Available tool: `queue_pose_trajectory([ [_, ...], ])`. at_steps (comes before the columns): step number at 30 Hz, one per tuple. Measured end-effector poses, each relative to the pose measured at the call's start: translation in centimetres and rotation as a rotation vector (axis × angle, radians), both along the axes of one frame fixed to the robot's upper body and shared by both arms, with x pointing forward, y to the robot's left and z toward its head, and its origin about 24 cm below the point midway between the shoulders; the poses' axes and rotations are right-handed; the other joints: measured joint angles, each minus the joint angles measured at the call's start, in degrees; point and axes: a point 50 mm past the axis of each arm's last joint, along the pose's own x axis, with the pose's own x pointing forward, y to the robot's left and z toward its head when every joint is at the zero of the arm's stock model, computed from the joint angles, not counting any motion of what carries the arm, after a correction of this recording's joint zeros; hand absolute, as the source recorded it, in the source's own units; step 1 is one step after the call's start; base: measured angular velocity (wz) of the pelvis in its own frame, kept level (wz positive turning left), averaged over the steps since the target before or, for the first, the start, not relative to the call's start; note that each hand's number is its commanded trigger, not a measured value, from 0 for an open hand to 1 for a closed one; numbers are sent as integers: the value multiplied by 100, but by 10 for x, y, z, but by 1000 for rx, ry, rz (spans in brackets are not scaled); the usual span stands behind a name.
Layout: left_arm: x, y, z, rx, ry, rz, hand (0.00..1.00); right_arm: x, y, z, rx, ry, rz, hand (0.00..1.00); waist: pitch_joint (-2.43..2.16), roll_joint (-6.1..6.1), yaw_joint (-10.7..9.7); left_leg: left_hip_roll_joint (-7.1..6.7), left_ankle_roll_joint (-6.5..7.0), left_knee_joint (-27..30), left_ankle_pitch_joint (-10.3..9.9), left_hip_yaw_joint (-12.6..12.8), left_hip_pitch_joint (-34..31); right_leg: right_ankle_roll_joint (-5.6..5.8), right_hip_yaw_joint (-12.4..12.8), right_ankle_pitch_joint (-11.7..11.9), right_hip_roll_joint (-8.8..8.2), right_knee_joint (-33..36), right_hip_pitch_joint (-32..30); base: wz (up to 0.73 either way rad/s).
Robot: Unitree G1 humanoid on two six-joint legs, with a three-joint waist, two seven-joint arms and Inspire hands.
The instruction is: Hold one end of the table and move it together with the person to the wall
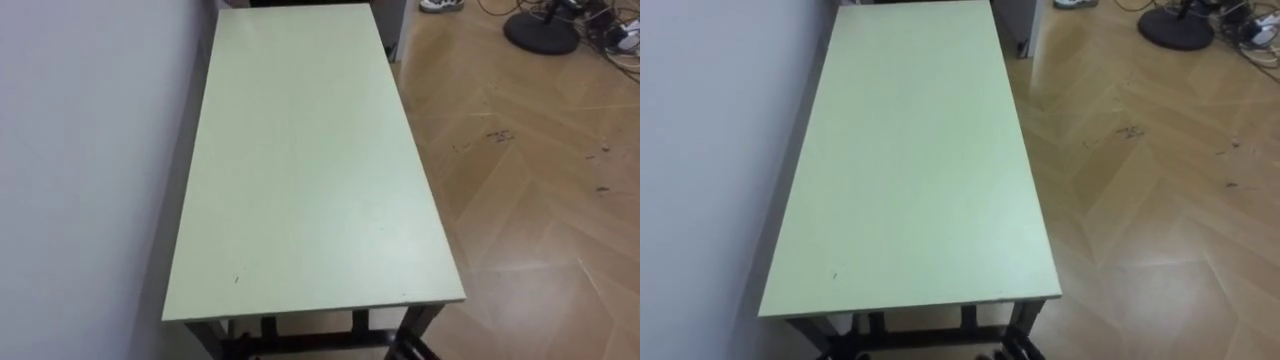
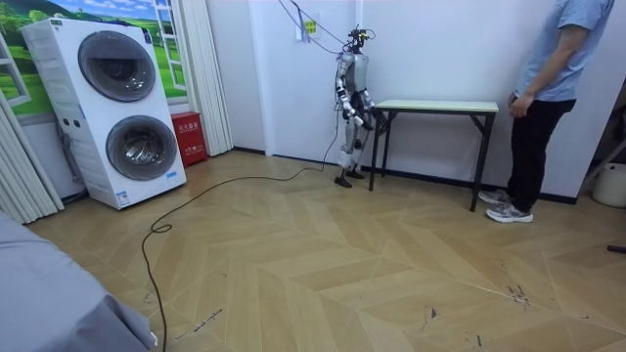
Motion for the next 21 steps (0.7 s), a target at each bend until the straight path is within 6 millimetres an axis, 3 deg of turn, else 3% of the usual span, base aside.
queue_pose_trajectory([
  [4, -22, 10, -12, 64, 128, 39, 0, -23, -22, -13, -142, 176, 24, 0, 3, 11, 46, 3, -13, -90, -13, -5, 156, 0, -5, 0, 17, -89, 152, 0],
  [7, -34, 13, -17, 95, 188, 47, 0, -37, -26, -18, -192, 270, 25, 0, 11, 4, 52, 10, -18, -102, -15, -3, 174, -1, 2, 0, 28, -89, 151, -1],
  [14, -42, 16, -21, 145, 228, 101, 0, -52, -40, -21, -298, 369, -15, 0, 34, -3, 30, 10, -22, -118, -20, 11, 196, -2, 22, -1, 31, -100, 159, -2],
  [21, -48, 18, -25, 203, 280, 140, 0, -60, -41, -23, -332, 429, -78, 0, 18, -29, 23, 10, -34, -124, -27, -16, 170, -2, 17, -1, 45, -178, 169, 0],
])
